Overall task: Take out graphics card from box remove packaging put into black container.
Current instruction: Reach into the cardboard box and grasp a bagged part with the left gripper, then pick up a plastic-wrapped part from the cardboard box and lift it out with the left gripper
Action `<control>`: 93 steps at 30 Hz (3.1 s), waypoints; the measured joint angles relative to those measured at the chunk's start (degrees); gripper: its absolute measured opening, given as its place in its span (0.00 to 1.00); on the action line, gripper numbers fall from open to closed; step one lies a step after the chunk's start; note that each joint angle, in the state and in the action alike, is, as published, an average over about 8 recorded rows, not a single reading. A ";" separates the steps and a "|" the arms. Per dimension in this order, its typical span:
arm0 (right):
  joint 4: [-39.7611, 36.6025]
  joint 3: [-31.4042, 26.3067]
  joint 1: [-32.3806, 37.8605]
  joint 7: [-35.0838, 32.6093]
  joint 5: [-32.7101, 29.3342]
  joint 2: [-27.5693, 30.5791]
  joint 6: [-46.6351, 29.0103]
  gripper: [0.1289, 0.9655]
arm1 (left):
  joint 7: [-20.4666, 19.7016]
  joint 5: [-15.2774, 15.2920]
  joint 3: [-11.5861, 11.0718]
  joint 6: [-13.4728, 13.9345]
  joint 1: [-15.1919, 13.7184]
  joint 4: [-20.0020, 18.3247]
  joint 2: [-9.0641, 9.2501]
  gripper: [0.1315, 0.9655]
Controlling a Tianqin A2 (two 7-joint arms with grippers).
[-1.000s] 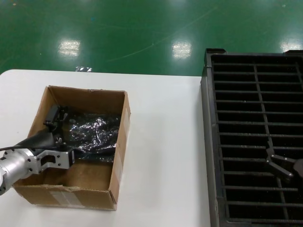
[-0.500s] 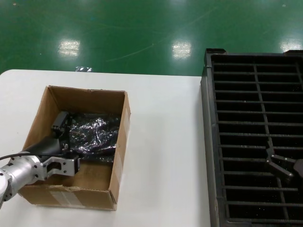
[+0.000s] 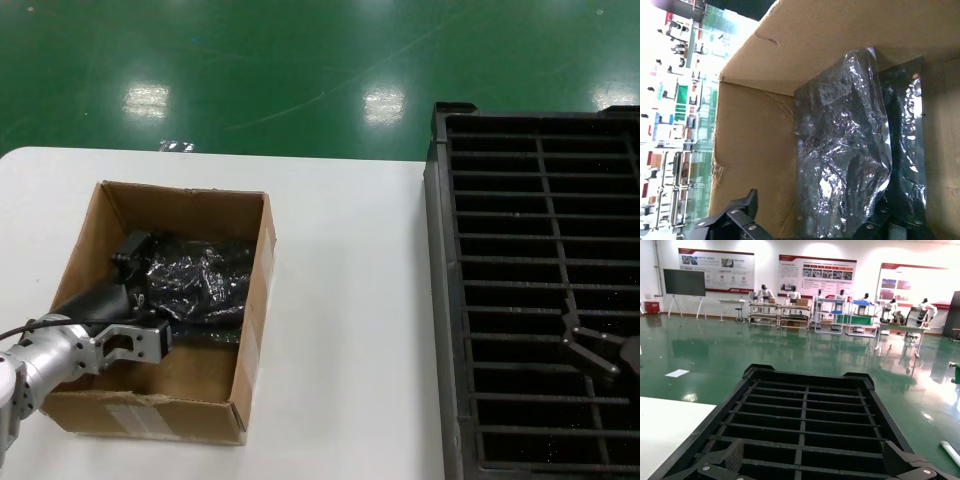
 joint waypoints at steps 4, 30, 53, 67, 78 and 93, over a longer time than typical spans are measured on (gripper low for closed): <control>0.00 0.00 0.00 0.00 0.00 0.00 0.00 1.00 | 0.87 -0.31 -0.71 0.02 0.50 -0.66 0.12 0.69; 0.00 0.00 0.00 0.00 0.00 0.00 0.00 1.00 | 1.11 -2.02 -3.68 1.95 3.90 -5.68 -1.22 0.09; 0.00 0.00 0.00 0.00 0.00 0.00 0.00 1.00 | -5.11 -4.07 -11.08 3.15 17.67 -35.26 -7.70 0.01; 0.00 0.00 0.00 0.00 0.00 0.00 0.00 1.00 | -12.67 -3.87 -15.81 2.97 32.11 -56.90 -12.94 0.01; 0.00 0.00 0.00 0.00 0.00 0.00 0.00 1.00 | -11.58 -5.35 -13.40 6.50 37.92 -61.78 -11.47 0.01; -0.65 1.89 0.42 -3.24 0.75 -1.96 -3.69 1.00 | -9.85 -6.38 -12.35 8.04 38.84 -62.55 -9.94 0.01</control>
